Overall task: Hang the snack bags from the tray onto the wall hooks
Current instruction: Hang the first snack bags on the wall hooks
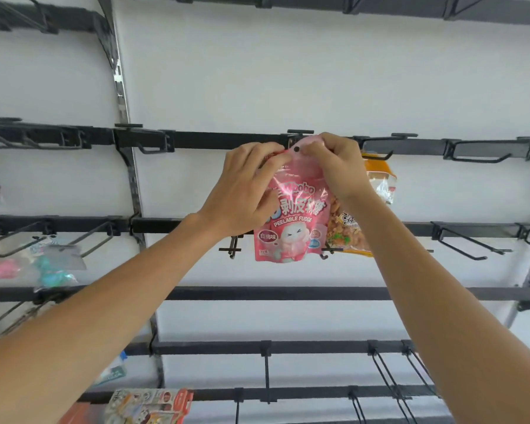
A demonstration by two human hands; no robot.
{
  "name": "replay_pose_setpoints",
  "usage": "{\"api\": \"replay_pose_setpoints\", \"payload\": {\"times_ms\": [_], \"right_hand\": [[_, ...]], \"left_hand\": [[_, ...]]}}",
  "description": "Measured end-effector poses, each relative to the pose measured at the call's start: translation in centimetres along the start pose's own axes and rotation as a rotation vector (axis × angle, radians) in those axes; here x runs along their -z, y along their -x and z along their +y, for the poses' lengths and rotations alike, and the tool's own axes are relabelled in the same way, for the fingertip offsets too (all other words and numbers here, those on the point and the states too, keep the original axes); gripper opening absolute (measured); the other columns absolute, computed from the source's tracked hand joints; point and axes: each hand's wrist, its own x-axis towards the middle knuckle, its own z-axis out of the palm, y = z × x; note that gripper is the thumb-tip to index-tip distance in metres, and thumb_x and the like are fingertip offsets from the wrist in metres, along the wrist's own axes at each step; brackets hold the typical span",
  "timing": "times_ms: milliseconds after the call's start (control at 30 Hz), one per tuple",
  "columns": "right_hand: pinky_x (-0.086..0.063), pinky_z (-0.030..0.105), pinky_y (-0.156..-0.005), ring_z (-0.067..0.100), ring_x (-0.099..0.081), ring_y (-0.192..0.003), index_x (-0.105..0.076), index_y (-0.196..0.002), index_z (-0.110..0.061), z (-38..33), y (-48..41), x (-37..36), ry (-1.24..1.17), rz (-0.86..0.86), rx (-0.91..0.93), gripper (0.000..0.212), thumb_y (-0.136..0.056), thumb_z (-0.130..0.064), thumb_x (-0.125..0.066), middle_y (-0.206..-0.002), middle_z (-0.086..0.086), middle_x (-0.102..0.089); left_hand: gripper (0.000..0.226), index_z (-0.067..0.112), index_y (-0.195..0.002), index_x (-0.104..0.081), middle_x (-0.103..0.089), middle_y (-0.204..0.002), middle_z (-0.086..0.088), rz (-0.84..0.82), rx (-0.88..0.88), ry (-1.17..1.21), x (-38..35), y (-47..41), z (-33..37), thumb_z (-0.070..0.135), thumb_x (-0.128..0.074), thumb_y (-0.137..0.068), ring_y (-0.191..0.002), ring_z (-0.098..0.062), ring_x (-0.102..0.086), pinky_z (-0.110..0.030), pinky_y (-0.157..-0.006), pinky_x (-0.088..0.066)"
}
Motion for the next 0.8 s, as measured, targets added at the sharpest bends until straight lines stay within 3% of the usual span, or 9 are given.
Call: {"api": "replay_pose_setpoints", "payload": {"times_ms": [100,200,300,367,467,533,633,733,800], "right_hand": [[-0.034,0.029,-0.057,0.015,-0.043,-0.063,-0.059,-0.077,0.007,0.9,0.5,-0.5,-0.012,0.031,-0.020,0.037,-0.084,-0.029,-0.064,-0.066,0.008,-0.048],[-0.035,0.029,-0.055,0.013,-0.042,-0.059,-0.057,-0.070,-0.012,2.0,0.5,-0.9,0.044,0.040,-0.045,0.025,-0.089,-0.027,-0.065,-0.060,-0.004,-0.046],[-0.047,0.029,-0.063,0.014,-0.058,-0.079,-0.057,-0.100,-0.016,2.8,0.4,-1.0,0.164,0.097,-0.054,0.019,-0.089,-0.027,-0.068,-0.091,-0.002,-0.062],[-0.039,0.025,-0.061,0.016,-0.052,-0.088,-0.051,-0.108,-0.011,3.2,0.7,-1.1,0.364,0.255,0.054,0.031,-0.085,-0.022,-0.068,-0.105,0.000,-0.054],[-0.029,0.027,-0.063,0.024,-0.045,-0.086,-0.053,-0.091,-0.009,3.5,1.3,-1.5,0.701,0.387,0.310,0.016,-0.077,-0.011,-0.061,-0.095,0.007,-0.051],[-0.038,0.033,-0.066,0.027,-0.048,-0.086,-0.058,-0.089,-0.008,4.2,1.3,-1.4,0.804,0.312,0.426,0.014,-0.076,-0.011,-0.062,-0.093,0.008,-0.054],[-0.047,0.043,-0.087,0.030,-0.050,-0.107,-0.062,-0.116,-0.012,5.1,1.8,-1.3,0.913,0.131,0.398,0.037,-0.080,-0.018,-0.068,-0.117,0.006,-0.057],[-0.037,0.045,-0.110,0.028,-0.035,-0.138,-0.044,-0.146,-0.018,5.4,2.1,-1.2,0.912,-0.094,0.235,0.062,-0.089,-0.026,-0.066,-0.152,0.001,-0.040],[-0.030,0.048,-0.116,0.026,-0.021,-0.148,-0.037,-0.151,-0.023,5.2,2.0,-1.2,0.931,-0.201,0.146,0.065,-0.091,-0.028,-0.063,-0.164,-0.002,-0.022]], "left_hand": [[0.044,0.009,-0.125,-0.059,-0.056,-0.126,-0.006,0.023,0.027,0.012,-0.4,-0.5,0.2,0.011,-0.057,-0.080,-0.117,-0.026,-0.045,-0.037,-0.099,-0.032],[0.044,0.010,-0.126,-0.058,-0.055,-0.128,-0.006,-0.042,0.035,-0.041,-1.3,-0.5,-0.6,0.016,-0.057,-0.082,-0.120,-0.025,-0.044,-0.037,-0.101,-0.030],[0.052,0.013,-0.135,-0.053,-0.048,-0.140,-0.007,-0.159,0.043,-0.084,-2.3,0.0,-1.1,0.020,-0.057,-0.083,-0.129,-0.027,-0.039,-0.039,-0.109,-0.025],[0.053,0.016,-0.134,-0.056,-0.045,-0.143,-0.006,-0.193,0.012,-0.094,-2.5,0.3,-1.4,0.019,-0.058,-0.081,-0.130,-0.028,-0.038,-0.040,-0.110,-0.025],[0.045,0.019,-0.125,-0.065,-0.047,-0.144,-0.006,-0.207,-0.046,-0.102,-2.8,0.7,-1.8,0.022,-0.060,-0.081,-0.130,-0.031,-0.038,-0.043,-0.108,-0.026],[0.048,0.019,-0.128,-0.063,-0.045,-0.147,-0.006,-0.243,-0.054,-0.128,-3.0,0.8,-1.9,0.025,-0.059,-0.081,-0.133,-0.030,-0.036,-0.045,-0.109,-0.025],[0.056,0.016,-0.136,-0.056,-0.041,-0.151,-0.005,-0.314,-0.035,-0.184,-3.3,0.6,-2.3,0.026,-0.057,-0.081,-0.137,-0.029,-0.033,-0.044,-0.113,-0.024],[0.062,0.014,-0.145,-0.045,-0.029,-0.159,-0.004,-0.391,-0.004,-0.209,-3.7,0.2,-2.6,0.027,-0.056,-0.086,-0.144,-0.027,-0.023,-0.045,-0.118,-0.017],[0.065,0.016,-0.150,-0.038,-0.017,-0.164,-0.003,-0.460,0.018,-0.190,-3.8,0.0,-2.6,0.030,-0.056,-0.089,-0.148,-0.026,-0.012,-0.045,-0.120,-0.009]]}}
